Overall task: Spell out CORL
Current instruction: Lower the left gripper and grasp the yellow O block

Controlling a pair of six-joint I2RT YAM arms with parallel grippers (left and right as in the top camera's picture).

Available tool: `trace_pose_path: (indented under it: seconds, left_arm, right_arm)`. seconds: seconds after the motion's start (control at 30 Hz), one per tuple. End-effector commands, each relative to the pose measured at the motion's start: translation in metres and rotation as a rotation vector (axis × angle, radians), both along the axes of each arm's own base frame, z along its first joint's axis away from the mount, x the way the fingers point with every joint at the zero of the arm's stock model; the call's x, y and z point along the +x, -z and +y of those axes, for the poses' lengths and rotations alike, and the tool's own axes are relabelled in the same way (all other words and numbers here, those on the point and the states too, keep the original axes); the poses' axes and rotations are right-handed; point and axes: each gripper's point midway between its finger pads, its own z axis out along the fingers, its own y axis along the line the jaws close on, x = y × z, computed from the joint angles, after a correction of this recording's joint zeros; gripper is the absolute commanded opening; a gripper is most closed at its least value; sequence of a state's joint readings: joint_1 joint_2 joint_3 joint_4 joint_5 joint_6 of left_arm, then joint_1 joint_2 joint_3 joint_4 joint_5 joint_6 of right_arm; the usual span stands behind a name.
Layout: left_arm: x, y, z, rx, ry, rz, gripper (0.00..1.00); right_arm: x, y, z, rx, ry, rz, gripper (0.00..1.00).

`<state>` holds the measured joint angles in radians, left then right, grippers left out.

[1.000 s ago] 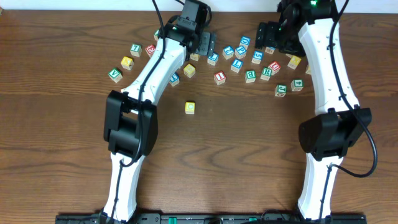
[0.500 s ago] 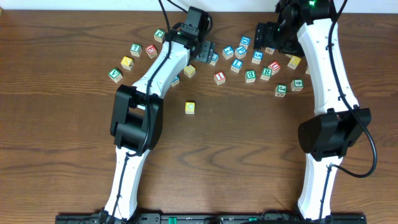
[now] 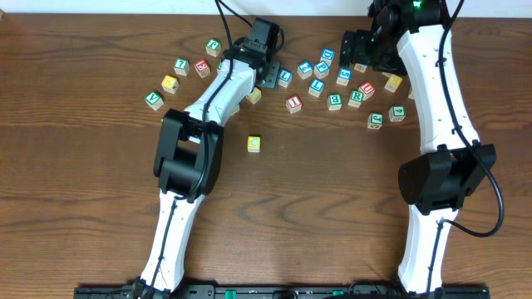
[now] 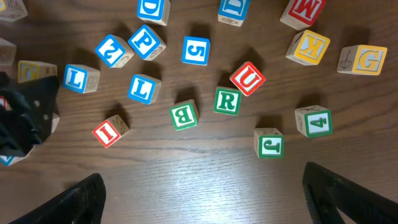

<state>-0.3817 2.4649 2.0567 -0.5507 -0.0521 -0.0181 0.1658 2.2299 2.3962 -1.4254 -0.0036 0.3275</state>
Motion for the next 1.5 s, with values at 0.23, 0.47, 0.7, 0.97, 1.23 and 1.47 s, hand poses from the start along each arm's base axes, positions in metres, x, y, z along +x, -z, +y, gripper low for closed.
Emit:
trace_pose_path:
  seconds: [0.23,0.47,0.7,0.97,1.23,1.47]
  left_arm:
    - [0.008,0.001,0.001,0.007,-0.001,-0.025,0.51]
    - [0.009,0.000,0.001,0.004,-0.001,-0.032,0.38]
    - [0.010,-0.006,0.000,-0.001,-0.005,-0.039,0.30]
    - [0.012,-0.049,-0.001,-0.037,-0.022,-0.099,0.28]
    - [-0.016,-0.141,0.010,-0.125,-0.120,-0.133,0.28]
    - [-0.082,-0.202,0.022,-0.149,-0.176,-0.055,0.27]
  right_arm:
    - [0.000,-0.006,-0.001,-0.025,-0.012,-0.018,0.96]
    - [0.001,-0.006,-0.002,-0.029,-0.011,-0.019,0.96]
    - [0.000,-0.006,-0.002,-0.028,-0.011,-0.019,0.96]
    - [0.000,-0.006,-0.002,-0.029,-0.011,-0.018,0.96]
    - [0.001,-0.006,-0.002,-0.028,-0.011,-0.022,0.98]
    - [0.002,-0.006,-0.004,-0.039,-0.007,-0.023,0.98]
